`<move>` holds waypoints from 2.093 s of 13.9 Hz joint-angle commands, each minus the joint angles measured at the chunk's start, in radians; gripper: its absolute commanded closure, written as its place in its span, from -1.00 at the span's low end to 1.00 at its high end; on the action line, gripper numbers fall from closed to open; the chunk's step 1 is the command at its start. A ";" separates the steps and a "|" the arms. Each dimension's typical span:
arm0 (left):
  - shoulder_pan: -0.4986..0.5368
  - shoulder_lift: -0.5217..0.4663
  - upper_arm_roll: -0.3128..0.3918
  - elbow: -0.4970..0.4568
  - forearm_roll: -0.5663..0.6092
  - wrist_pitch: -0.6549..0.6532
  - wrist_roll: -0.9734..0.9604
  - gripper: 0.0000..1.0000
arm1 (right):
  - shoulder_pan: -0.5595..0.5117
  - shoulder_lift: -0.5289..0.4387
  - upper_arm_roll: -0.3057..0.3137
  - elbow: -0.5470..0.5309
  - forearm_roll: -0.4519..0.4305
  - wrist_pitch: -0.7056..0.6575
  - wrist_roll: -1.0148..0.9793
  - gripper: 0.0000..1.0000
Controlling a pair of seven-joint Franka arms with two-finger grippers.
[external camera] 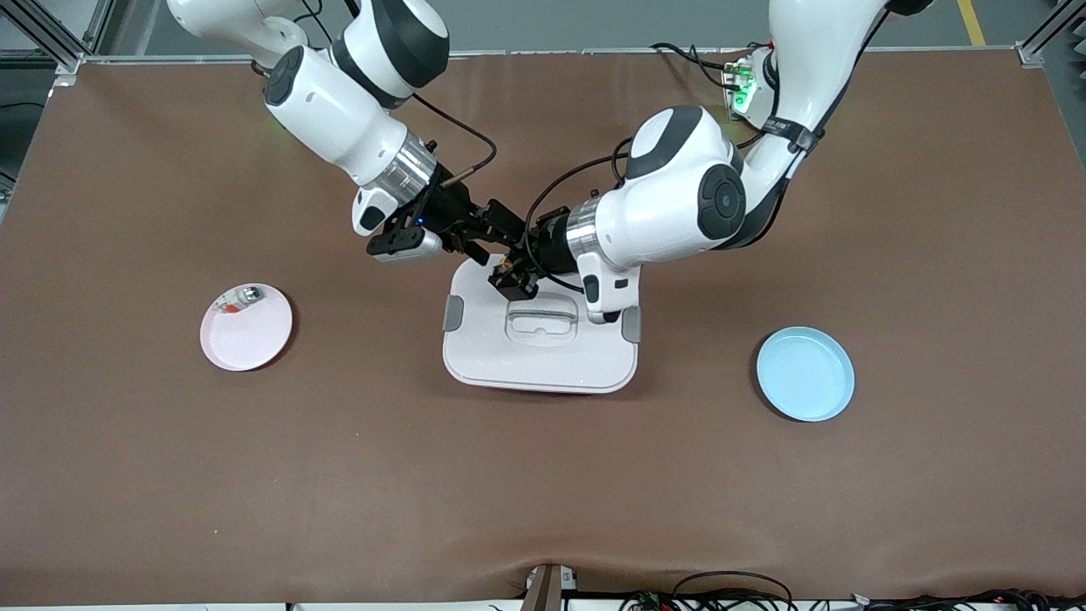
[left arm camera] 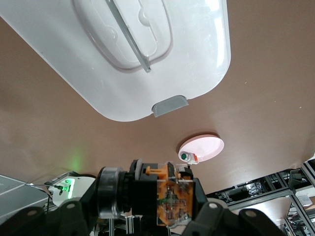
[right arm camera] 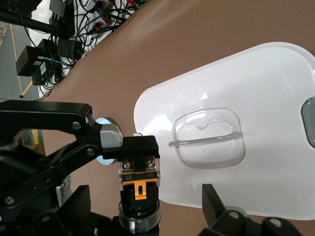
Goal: Transfer orange switch to right arm and place
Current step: 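Grasp the switch with the right gripper beside the left gripper, then open the left gripper and withdraw while the right gripper carries switch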
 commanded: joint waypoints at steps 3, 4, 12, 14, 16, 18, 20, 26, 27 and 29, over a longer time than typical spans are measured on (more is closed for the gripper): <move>-0.010 0.012 0.003 0.026 -0.017 0.005 -0.020 1.00 | 0.008 0.050 -0.003 0.057 0.021 0.003 -0.018 -0.59; -0.012 0.010 0.003 0.026 -0.017 0.005 -0.020 1.00 | 0.007 0.052 -0.003 0.060 0.021 0.001 -0.018 -0.36; -0.010 0.009 0.001 0.030 -0.017 0.005 -0.019 1.00 | -0.001 0.056 -0.003 0.069 0.020 -0.004 -0.019 1.00; -0.010 0.010 0.003 0.038 -0.017 0.005 -0.019 1.00 | -0.003 0.056 -0.003 0.071 0.021 -0.007 -0.019 1.00; -0.007 0.010 0.004 0.037 -0.017 0.005 -0.016 0.81 | -0.004 0.056 -0.003 0.078 0.021 -0.011 -0.019 1.00; -0.002 0.007 0.004 0.038 -0.016 0.005 -0.009 -0.99 | -0.004 0.056 -0.003 0.081 0.021 -0.013 -0.018 1.00; 0.005 -0.001 0.006 0.038 -0.014 0.005 -0.014 -1.00 | -0.006 0.055 -0.003 0.089 0.021 -0.020 -0.018 1.00; 0.018 -0.082 0.110 0.040 0.032 -0.009 -0.008 -1.00 | -0.113 0.024 -0.011 0.160 -0.043 -0.391 -0.079 1.00; 0.018 -0.096 0.122 0.040 0.087 -0.009 -0.008 -1.00 | -0.145 0.011 -0.011 0.179 -0.070 -0.506 -0.146 1.00; 0.034 -0.117 0.132 0.038 0.228 -0.031 -0.005 -1.00 | -0.228 0.004 -0.012 0.250 -0.156 -0.749 -0.308 1.00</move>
